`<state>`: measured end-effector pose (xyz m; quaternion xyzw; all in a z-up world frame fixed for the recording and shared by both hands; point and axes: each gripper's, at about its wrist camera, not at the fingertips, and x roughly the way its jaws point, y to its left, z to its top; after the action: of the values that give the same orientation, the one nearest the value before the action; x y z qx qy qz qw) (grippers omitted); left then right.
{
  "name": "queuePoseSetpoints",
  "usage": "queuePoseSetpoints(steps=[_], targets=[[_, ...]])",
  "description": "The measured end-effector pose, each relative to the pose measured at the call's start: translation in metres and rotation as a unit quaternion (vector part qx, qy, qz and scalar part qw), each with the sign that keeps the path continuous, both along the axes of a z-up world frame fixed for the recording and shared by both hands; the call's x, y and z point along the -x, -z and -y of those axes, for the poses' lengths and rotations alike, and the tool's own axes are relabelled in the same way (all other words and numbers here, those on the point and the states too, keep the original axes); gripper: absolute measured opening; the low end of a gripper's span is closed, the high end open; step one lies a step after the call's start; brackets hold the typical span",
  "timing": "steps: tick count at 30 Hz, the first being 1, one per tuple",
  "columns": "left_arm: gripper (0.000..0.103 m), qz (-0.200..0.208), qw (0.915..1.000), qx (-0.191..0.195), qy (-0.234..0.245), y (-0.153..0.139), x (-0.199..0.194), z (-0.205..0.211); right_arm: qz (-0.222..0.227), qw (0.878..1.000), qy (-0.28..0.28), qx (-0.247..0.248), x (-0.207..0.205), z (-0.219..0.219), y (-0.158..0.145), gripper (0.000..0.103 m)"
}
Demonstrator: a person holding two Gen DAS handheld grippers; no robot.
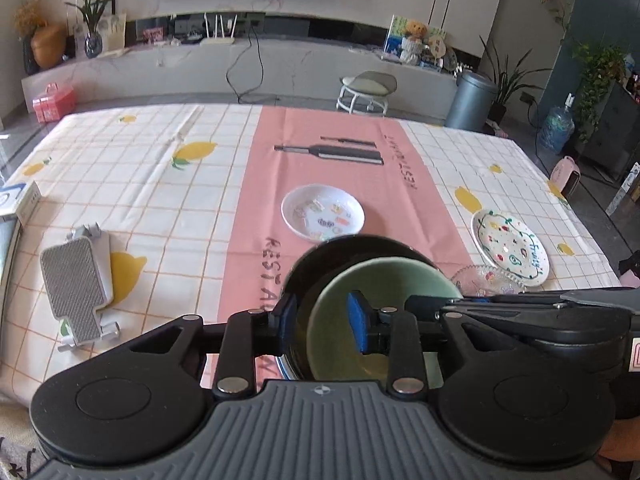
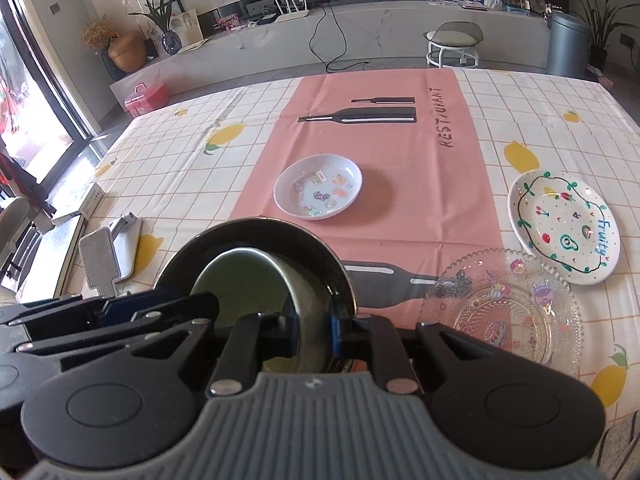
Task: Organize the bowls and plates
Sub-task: 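Lower the pale green bowl into the nested steel bowls with both grippers, then open both grippers and lift them off the green bowl's rim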
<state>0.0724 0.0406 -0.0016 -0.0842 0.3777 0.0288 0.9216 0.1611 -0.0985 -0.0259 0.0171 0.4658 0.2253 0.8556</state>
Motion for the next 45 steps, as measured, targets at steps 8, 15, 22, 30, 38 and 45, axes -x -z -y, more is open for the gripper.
queuePoseSetpoints(steps=[8,15,22,30,38,45], targets=[[0.052,0.042,0.9989,0.008,-0.021,-0.007,0.008,-0.014,-0.001,1.000,0.005,0.002,-0.003,0.001,0.002,0.011],[0.054,0.004,0.9993,0.023,-0.029,0.006,0.005,-0.023,0.052,0.996,-0.012,0.065,0.007,-0.024,0.004,0.013],[0.054,-0.010,0.9982,0.035,-0.047,0.011,0.006,-0.032,0.054,0.997,-0.021,0.058,0.000,-0.031,0.009,0.017],[0.055,-0.024,0.9965,0.056,-0.058,0.017,0.004,-0.039,0.065,0.994,-0.057,0.066,-0.001,-0.037,0.007,0.028],[0.055,-0.023,0.9942,0.088,-0.057,0.016,0.007,-0.050,0.106,0.987,-0.069,0.096,0.008,-0.046,0.001,0.030],[0.055,-0.006,0.9940,0.094,-0.057,0.011,0.010,-0.053,0.107,0.990,-0.069,0.061,0.010,-0.036,-0.011,0.044]])
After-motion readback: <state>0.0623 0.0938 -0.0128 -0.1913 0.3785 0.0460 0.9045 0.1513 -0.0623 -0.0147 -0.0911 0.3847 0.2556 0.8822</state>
